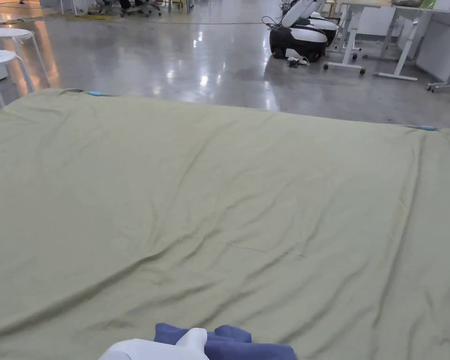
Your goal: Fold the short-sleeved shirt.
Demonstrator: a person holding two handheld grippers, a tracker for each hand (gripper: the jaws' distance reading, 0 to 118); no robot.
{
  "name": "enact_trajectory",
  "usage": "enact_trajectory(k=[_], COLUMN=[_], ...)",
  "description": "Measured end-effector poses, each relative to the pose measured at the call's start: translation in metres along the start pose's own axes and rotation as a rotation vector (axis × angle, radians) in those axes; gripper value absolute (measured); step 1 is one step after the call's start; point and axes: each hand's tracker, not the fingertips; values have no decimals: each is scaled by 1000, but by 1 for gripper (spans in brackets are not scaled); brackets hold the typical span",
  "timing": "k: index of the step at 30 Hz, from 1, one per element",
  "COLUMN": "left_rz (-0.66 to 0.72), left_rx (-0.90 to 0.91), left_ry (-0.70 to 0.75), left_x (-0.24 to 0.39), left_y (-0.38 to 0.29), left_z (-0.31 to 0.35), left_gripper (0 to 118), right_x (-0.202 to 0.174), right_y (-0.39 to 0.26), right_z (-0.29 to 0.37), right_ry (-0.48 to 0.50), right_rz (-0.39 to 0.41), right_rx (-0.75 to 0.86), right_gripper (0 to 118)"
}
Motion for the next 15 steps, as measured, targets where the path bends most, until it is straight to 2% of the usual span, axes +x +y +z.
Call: enact_trajectory(k=[2,3,5,6,8,10,15], left_rz=[-90,-119,-131,-145,-222,-309,-138], left_rx=[-9,-4,-19,-20,29,146,410], left_ry=[65,54,-25,-132,-255,-233,-286], left_x=[16,20,33,43,65,78,31], left_y=[-1,-3,-10,-15,-27,-32,-29], left_z=[2,5,23,39,79,124,203], left_gripper=[1,1,1,1,1,2,1], right_x=[-3,2,-1,-7,-19,-33,-78], right_y=[-1,0,3,5,13,22,40], right_z=[-3,-6,-10,-10,-15,-28,-102], right_ry=[3,7,9,16,68,143,285], right_rz=[2,5,14,31,76,92,142], right_rx=[-10,-18,-29,-22,1,10,-106], right_gripper=[3,3,3,3,3,3,3])
